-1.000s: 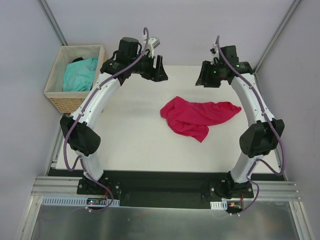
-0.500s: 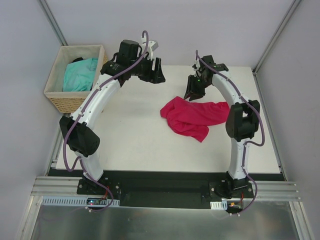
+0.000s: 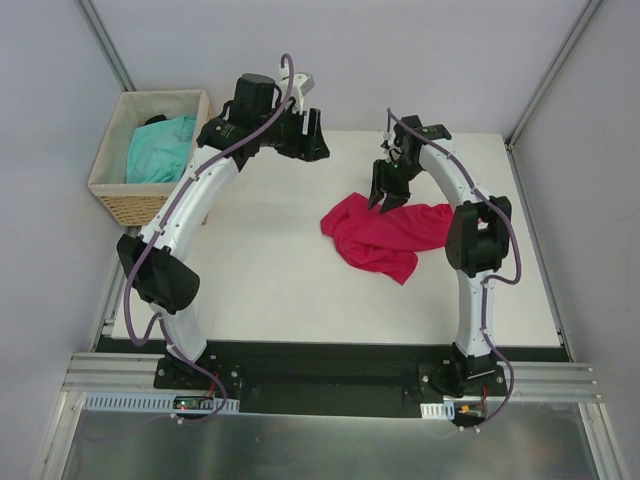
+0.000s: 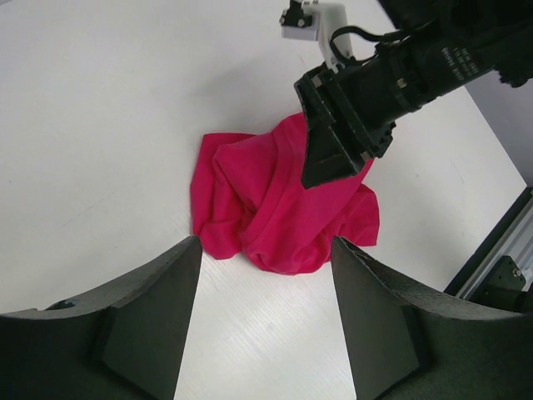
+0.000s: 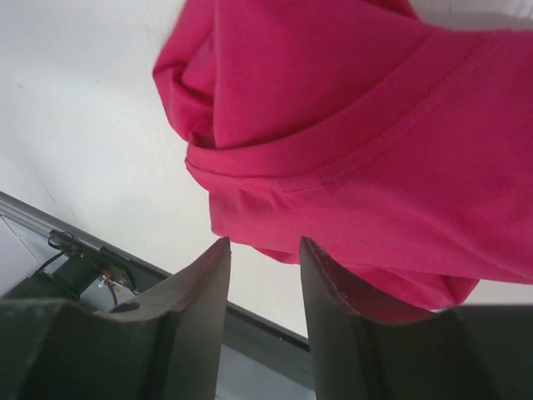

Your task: Fold and stack the t-shirts

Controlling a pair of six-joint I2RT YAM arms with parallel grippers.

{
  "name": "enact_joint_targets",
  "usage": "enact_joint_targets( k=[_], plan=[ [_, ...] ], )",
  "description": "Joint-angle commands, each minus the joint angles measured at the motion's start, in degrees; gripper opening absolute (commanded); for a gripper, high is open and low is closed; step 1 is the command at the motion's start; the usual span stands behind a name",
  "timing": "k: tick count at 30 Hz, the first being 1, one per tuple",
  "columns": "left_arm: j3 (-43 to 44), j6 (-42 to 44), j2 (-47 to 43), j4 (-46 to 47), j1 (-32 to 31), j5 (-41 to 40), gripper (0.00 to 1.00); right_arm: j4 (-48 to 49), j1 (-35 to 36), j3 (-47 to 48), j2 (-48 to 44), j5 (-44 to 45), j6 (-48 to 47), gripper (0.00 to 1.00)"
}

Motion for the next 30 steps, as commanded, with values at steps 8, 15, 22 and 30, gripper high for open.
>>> enact_joint_targets(
  k=[8,15,22,30],
  plan=[
    [2.23,-0.25,-0.52,0.52,0.56,1.11,0.63,-4.82,0.27,3.73,3.88,3.36,-2.99,0.54],
    [1.44,0.45,-2.46,0.34,0.56,0.85,0.63,-3.95,0.36,4.61,5.72,3.80,-3.26,0.51],
    [1.79,1.15,-4.04,0.43,0.56,1.46,0.63,-3.24,0.54,4.97,7.39,4.33,-3.35,0.46],
    [2.93,1.51,-4.13,0.34,0.56,2.69,0.63,-2.63,1.42,4.70,8.63,8.72,-4.84,0.16]
  ],
)
